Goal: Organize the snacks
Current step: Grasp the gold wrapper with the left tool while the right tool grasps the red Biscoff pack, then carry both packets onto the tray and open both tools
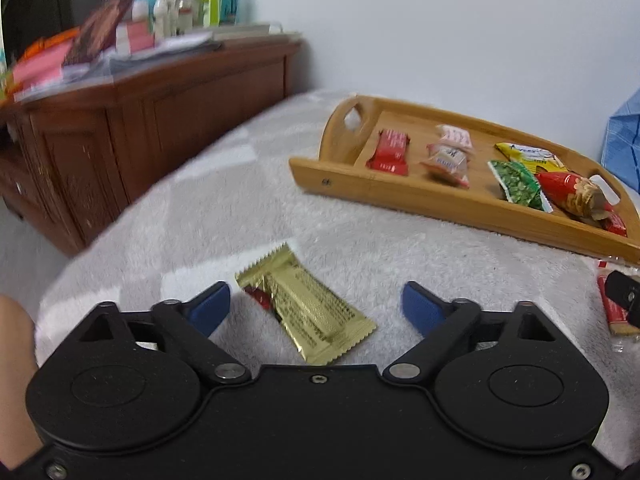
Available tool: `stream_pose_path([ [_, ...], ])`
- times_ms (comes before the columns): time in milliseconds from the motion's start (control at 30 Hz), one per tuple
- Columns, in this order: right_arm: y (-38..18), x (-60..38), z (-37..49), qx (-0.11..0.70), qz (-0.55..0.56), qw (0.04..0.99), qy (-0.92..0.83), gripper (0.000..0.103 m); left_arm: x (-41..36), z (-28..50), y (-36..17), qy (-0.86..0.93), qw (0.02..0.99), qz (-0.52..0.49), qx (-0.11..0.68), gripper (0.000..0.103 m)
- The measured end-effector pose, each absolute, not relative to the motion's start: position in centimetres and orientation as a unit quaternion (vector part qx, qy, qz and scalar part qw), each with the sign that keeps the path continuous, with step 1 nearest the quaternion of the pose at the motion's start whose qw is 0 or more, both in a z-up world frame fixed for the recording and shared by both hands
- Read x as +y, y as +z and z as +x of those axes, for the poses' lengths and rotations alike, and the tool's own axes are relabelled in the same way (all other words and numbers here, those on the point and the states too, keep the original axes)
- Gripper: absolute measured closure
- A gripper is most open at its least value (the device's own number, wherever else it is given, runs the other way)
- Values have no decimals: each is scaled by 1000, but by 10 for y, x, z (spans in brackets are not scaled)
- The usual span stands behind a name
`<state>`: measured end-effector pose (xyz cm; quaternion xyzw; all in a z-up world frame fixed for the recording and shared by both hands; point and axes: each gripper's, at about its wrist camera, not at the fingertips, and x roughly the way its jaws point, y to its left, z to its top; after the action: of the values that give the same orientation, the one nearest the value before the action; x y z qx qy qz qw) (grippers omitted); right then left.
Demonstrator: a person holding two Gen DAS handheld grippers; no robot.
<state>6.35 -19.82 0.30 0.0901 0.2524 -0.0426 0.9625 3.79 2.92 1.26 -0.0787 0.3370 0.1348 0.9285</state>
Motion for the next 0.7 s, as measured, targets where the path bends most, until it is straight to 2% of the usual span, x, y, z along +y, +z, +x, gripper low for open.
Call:
stream_pose_path([
  [67,3,-195,62,249,84,964,-45,3,32,36,12,134,929,-92,333,28],
  [133,3,-193,60,245,79,965,-43,4,31,35,15,132,931,-85,329,57],
  [200,3,-190,59,241,73,967,-40,5,29,35,18,115,934,-88,328,73],
  [467,6,-173,54,215,22,976,-29,12,13,40,23,72,939,-74,327,73],
  [633,3,-165,59,231,10,973,-4,31,2,41,24,53,943,-58,324,73],
  [700,2,-164,62,240,17,971,0,32,-1,42,25,46,943,-54,325,73],
])
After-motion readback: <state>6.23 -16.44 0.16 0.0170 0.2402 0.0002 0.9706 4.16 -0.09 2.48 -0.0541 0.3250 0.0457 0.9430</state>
